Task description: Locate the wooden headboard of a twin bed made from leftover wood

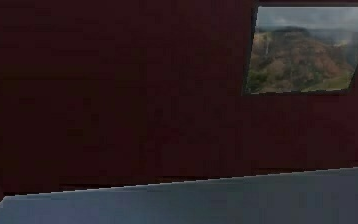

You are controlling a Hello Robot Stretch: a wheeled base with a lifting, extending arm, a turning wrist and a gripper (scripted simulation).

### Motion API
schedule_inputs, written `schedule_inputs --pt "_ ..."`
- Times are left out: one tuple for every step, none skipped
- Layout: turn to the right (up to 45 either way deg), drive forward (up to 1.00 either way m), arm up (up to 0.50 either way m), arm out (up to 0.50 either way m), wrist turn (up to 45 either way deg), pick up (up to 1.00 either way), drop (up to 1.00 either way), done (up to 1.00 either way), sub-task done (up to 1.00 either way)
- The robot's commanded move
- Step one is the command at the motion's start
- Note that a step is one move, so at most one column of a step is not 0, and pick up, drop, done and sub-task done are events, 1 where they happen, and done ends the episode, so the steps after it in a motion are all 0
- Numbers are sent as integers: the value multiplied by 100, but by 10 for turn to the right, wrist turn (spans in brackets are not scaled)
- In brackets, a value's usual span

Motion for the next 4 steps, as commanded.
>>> schedule_inputs --pt "-60 0 0 0 0 0 0 0 0" --pt "0 15 0 0 0 0 0 0 0" --pt "450 0 0 0 0 0 0 0 0" --pt "330 0 0 0 0 0 0 0 0"
